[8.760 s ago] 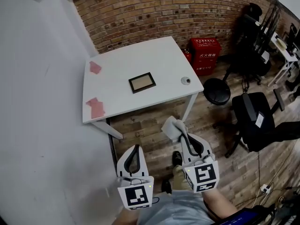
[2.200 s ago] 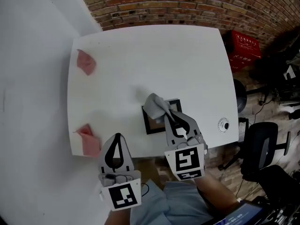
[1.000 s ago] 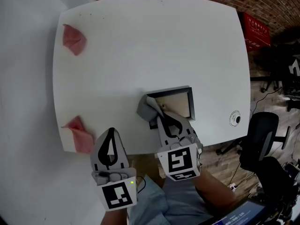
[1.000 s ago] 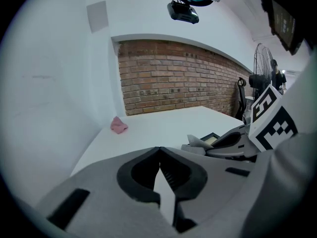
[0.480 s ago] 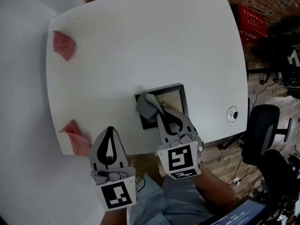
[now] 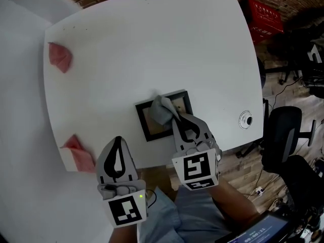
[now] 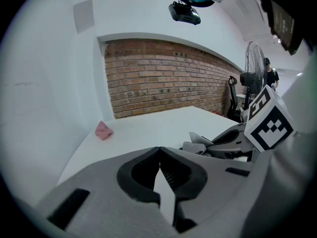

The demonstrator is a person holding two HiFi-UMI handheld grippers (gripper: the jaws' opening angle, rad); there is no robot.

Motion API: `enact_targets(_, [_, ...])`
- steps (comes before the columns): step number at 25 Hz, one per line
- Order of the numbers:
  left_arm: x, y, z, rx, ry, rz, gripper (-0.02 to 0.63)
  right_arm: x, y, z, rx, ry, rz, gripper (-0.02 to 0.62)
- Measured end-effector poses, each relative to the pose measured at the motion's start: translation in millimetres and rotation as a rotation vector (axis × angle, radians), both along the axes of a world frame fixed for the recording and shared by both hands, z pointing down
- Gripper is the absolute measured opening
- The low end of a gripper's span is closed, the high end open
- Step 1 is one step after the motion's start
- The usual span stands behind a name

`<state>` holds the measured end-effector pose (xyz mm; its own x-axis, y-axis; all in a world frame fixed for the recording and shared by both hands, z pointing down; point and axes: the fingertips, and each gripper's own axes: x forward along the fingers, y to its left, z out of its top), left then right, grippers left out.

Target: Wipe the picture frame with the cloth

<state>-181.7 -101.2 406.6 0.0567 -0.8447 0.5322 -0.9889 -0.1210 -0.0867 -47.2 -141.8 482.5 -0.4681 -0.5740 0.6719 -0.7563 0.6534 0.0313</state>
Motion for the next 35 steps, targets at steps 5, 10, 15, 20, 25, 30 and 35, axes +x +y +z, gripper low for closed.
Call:
enact_targets(5, [8,-4,-2,0.006,0.001,0.016,0.009,13,-4,1,0.003,0.007,0.025,0.025])
enact_targets(10, [11,-6,-3,0.009,0.000,0.024,0.009,22,-6,0,0.004,0.053,0.025,0.025])
enact_targets(15, [14,-7,-12,0.034,-0.002,0.026,0.009,29,-11,-9,0.032,0.048,0.045,0.025])
enact_targets(20, [16,-3,-28,0.069,-0.005,0.018,0.009,36,-17,-29,0.075,0.023,0.066,0.025])
enact_targets(25, [17,7,-52,0.117,-0.023,0.004,0.009,37,-14,-59,0.121,-0.014,0.060,0.025])
enact_targets(30, [13,23,-77,0.157,-0.040,-0.037,0.009,30,-7,-90,0.171,-0.041,0.022,0.025])
enact_targets(35, [2,46,-91,0.185,-0.054,-0.089,0.009,9,8,-109,0.204,-0.071,-0.038,0.025])
